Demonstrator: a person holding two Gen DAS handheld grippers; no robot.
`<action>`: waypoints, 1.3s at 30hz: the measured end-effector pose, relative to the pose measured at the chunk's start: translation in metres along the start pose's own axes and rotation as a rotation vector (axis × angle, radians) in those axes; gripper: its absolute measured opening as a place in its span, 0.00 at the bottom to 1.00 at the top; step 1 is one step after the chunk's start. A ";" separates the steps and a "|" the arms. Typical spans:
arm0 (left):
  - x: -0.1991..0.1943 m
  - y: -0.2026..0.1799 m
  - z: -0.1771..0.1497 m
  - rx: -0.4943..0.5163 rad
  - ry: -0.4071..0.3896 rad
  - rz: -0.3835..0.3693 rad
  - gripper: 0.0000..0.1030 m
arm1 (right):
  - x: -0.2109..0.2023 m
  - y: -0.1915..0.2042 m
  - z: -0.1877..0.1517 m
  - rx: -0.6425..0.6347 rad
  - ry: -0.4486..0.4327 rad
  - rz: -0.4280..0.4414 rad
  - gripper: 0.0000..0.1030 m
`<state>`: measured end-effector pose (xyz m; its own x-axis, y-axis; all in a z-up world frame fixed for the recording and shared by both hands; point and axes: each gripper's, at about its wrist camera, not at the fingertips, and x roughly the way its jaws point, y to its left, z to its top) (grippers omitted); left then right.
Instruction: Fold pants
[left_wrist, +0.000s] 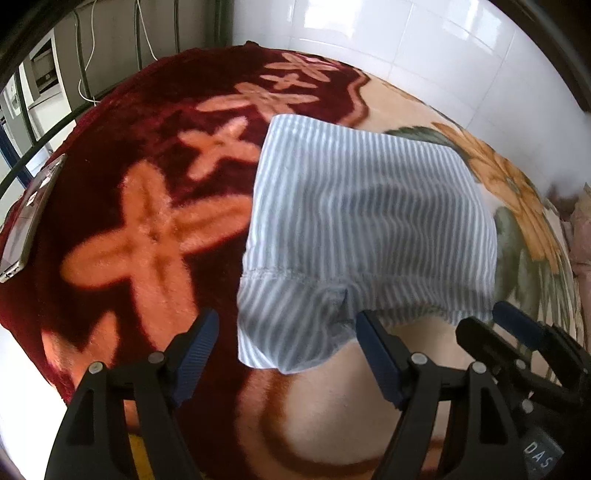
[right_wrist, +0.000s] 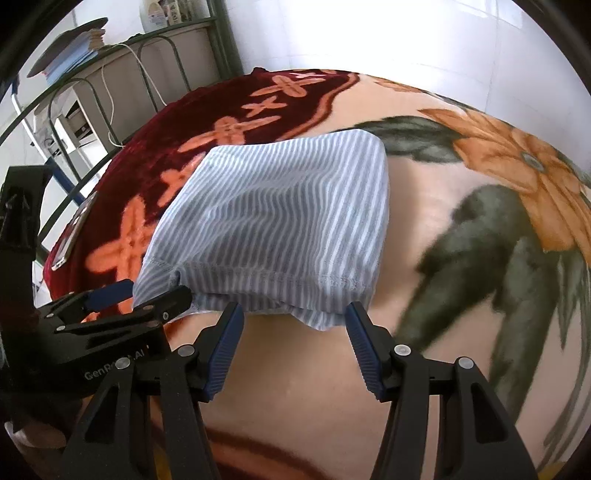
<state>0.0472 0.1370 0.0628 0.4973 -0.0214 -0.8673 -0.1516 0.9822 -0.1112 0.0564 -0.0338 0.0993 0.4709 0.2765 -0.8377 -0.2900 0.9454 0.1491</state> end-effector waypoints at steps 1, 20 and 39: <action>0.001 0.000 0.000 0.003 -0.001 0.005 0.78 | 0.000 -0.001 0.000 0.004 0.003 -0.001 0.57; 0.000 0.000 -0.004 0.027 -0.024 0.020 0.77 | 0.007 0.001 -0.003 0.027 0.024 -0.006 0.57; 0.003 -0.001 -0.005 0.036 -0.025 0.030 0.77 | 0.012 0.003 -0.005 0.033 0.034 -0.003 0.57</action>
<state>0.0449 0.1350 0.0578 0.5139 0.0127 -0.8578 -0.1366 0.9884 -0.0672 0.0564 -0.0283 0.0873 0.4431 0.2679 -0.8555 -0.2606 0.9516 0.1630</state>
